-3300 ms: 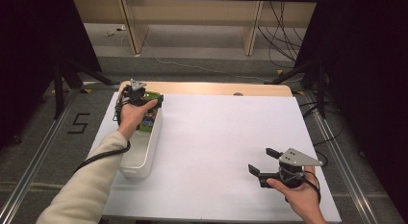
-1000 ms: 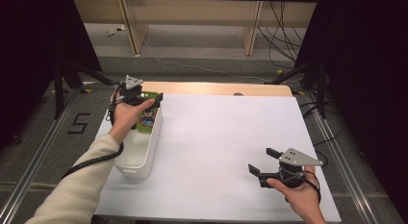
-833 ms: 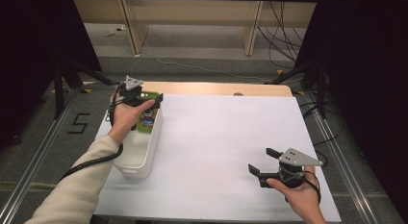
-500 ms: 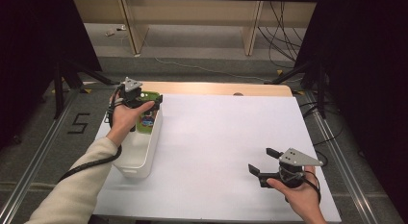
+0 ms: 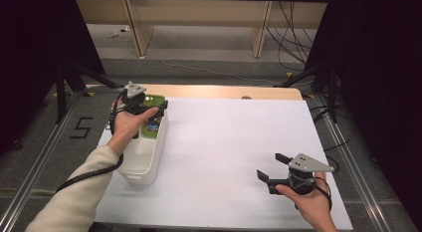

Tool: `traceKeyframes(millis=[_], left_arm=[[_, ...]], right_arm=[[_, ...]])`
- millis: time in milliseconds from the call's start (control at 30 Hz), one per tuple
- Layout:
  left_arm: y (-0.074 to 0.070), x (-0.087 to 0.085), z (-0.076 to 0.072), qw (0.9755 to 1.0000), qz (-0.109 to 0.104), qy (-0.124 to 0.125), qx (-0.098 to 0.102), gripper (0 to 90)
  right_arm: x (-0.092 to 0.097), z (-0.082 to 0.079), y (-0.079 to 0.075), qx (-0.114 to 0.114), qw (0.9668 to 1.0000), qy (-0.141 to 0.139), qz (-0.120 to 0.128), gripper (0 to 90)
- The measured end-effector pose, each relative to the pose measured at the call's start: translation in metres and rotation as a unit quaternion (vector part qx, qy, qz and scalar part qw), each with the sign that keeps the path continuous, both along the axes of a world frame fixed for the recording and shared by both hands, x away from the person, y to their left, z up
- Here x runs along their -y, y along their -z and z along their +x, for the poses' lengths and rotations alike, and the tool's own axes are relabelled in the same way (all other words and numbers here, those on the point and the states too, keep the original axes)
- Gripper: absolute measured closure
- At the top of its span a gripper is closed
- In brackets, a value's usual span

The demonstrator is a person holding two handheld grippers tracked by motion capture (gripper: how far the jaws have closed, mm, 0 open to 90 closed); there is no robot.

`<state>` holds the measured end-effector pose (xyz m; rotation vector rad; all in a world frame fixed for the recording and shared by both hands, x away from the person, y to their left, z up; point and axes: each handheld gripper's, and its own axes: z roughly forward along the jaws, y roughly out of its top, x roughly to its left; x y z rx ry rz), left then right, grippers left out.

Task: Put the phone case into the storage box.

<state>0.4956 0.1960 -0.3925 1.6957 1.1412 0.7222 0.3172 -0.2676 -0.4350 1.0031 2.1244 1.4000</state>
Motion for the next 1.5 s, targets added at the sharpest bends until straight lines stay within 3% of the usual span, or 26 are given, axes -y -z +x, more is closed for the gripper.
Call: traceKeyframes(millis=[1500], left_arm=[[-0.002,0.002,-0.036,0.9988,-0.009,0.047,0.012,3.1]], right_arm=[[0.0,0.0,0.0,0.0,1.0,-0.001,-0.002,12.6]])
